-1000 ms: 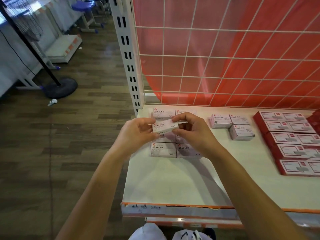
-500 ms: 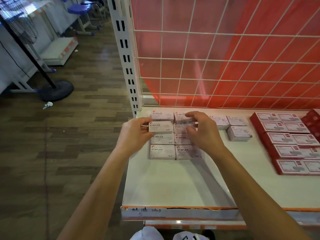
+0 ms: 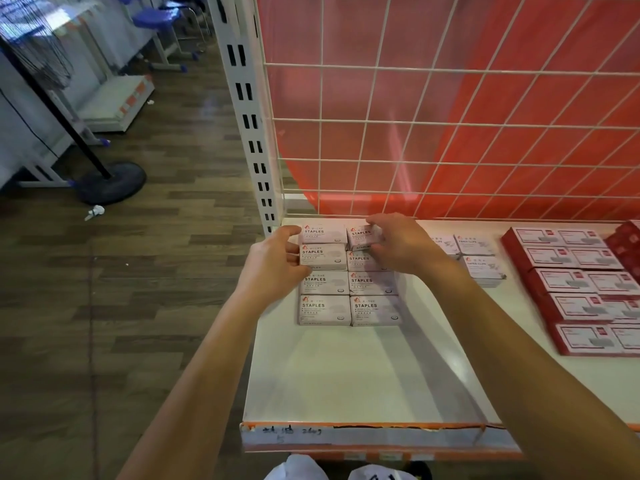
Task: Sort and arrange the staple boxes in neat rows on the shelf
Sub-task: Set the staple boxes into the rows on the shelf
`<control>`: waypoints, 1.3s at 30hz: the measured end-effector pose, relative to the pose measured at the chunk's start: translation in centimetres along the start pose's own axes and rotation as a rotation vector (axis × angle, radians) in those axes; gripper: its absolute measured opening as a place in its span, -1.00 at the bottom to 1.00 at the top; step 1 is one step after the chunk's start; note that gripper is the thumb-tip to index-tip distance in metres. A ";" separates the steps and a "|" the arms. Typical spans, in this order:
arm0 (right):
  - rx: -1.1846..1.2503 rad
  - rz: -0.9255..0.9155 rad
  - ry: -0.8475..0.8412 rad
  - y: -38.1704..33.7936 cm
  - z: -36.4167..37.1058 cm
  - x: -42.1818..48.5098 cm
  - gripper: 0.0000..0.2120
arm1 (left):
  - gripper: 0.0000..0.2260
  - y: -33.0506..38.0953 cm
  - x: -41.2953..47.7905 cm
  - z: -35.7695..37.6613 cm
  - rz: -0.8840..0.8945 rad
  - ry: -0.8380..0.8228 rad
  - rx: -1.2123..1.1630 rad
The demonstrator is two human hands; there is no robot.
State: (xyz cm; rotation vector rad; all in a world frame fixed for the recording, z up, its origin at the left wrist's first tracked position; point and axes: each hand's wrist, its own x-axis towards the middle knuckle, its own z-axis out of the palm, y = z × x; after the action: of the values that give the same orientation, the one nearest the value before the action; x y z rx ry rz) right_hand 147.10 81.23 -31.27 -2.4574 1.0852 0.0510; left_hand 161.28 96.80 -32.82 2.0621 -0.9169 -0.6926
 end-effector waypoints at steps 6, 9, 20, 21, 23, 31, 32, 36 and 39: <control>0.024 0.034 0.035 0.3 0.4 0.7 -0.67 | -0.40 0.7 0.2 0.1 -0.005 0.022 0.072; 0.046 0.058 0.105 0.6 1.3 0.8 -0.83 | -0.41 1.0 0.0 0.3 -0.004 0.025 0.096; 0.037 0.032 0.177 0.6 2.4 0.5 -0.63 | -0.54 2.5 1.0 0.2 -0.013 -0.019 0.223; 0.039 -0.005 0.171 0.5 2.2 0.5 -0.55 | -0.56 2.7 1.2 0.5 0.049 -0.008 0.276; 0.053 -0.077 0.149 -0.2 1.4 0.6 -0.49 | -0.60 3.0 2.0 1.1 0.182 -0.002 0.363; -0.027 -0.153 -0.003 -0.8 0.7 1.5 -0.61 | -0.63 2.7 4.8 3.6 0.242 -0.112 0.462; -0.036 -0.152 -0.008 -0.8 0.6 1.5 -0.59 | -0.62 2.5 4.8 3.8 0.241 -0.088 0.462; -0.033 -0.150 -0.028 -0.7 0.6 1.5 -0.57 | -0.51 1.6 5.3 4.6 0.256 -0.020 0.466; -0.021 -0.157 -0.026 -0.5 0.7 1.5 -0.57 | -0.52 1.4 5.2 4.9 0.260 0.010 0.471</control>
State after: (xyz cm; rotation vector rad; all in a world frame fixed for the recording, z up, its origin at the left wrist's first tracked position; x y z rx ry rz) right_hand 148.64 80.77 -32.01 -2.5449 0.8820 0.0454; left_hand 160.35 90.00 -35.31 2.2799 -1.4171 -0.3473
